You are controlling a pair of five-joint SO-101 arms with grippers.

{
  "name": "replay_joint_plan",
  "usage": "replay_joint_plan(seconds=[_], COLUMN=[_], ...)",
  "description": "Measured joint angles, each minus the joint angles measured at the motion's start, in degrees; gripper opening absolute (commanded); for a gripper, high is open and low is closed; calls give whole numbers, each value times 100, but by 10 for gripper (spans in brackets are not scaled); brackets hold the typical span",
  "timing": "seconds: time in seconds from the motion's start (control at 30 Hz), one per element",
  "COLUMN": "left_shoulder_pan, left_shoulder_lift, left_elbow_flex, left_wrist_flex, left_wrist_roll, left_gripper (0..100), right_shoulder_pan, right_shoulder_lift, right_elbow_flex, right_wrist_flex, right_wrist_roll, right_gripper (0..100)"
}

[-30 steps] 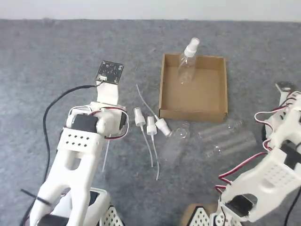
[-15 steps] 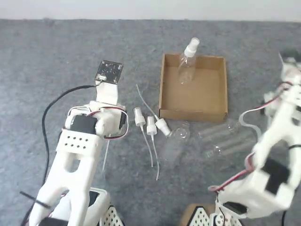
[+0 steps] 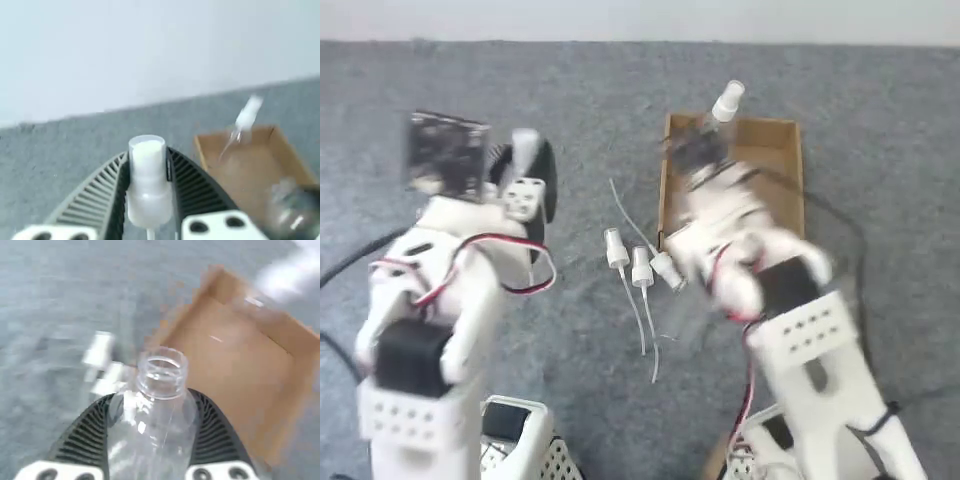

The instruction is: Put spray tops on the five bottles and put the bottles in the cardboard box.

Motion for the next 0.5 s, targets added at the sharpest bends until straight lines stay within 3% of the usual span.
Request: replay_joint_plan(seconds=[0.23,0.5], left_shoulder_pan=[0,-70], left_shoulder_lift=[-149,-88], left_elbow_flex=[-747,-237], left_wrist_flex=[0,-378], left_wrist_roll=[985,1345], left_gripper=[10,10], right_shoulder_pan=[-1512,-1846], right_shoulder_lift=[-70,-70], right_elbow_flex=[1407,2057], right_wrist_flex=[-1714,-2629], right_wrist_roll=[-35,-35], right_gripper=[6,7])
